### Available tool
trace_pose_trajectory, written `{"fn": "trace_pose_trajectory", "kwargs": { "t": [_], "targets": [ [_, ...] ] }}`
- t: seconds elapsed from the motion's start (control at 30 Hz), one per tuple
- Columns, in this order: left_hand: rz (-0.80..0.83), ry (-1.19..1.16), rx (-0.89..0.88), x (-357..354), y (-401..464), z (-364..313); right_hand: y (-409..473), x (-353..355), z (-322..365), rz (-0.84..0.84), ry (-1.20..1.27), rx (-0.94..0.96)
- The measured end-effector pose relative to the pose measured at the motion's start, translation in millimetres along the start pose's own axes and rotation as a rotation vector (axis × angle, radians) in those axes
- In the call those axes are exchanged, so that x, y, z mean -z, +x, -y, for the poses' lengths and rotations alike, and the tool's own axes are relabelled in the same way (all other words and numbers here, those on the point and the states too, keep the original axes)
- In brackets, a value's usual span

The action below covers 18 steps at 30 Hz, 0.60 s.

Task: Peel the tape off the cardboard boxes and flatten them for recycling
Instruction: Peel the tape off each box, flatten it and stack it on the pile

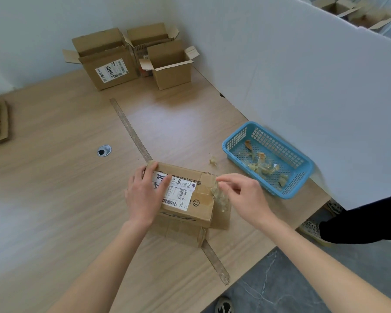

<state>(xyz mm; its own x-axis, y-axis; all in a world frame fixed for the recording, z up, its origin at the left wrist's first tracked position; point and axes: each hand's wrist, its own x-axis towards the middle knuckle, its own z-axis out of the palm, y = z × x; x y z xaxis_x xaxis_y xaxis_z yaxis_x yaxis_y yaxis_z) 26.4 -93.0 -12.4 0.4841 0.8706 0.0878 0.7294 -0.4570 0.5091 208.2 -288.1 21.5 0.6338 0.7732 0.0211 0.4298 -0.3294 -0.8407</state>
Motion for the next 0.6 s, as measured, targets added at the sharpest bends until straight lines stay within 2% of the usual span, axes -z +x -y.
{"fn": "trace_pose_trajectory", "kwargs": {
  "t": [0.07,0.13,0.23,0.3,0.47,0.6],
  "targets": [
    [0.003,-0.015,-0.009,1.1,-1.3,1.0,-4.6,-5.0,-0.8,0.067,-0.096,0.061],
    [-0.003,-0.022,-0.018,1.0,-2.9,1.9,-9.2,-9.1,-3.9,0.059,-0.121,0.040],
    [-0.010,-0.041,-0.025,0.3,-2.9,2.7,-13.9,-16.5,-7.1,0.012,0.085,-0.135],
    [0.003,-0.074,-0.044,1.4,-0.6,3.9,-12.9,-13.5,-9.0,0.074,0.178,-0.207],
    [0.058,-0.116,-0.077,5.4,5.6,6.2,20.2,19.6,-2.9,0.420,-0.193,0.117],
    [0.090,-0.066,-0.114,8.6,10.3,8.1,44.4,28.0,13.0,0.602,-0.348,0.192]
  ]
}}
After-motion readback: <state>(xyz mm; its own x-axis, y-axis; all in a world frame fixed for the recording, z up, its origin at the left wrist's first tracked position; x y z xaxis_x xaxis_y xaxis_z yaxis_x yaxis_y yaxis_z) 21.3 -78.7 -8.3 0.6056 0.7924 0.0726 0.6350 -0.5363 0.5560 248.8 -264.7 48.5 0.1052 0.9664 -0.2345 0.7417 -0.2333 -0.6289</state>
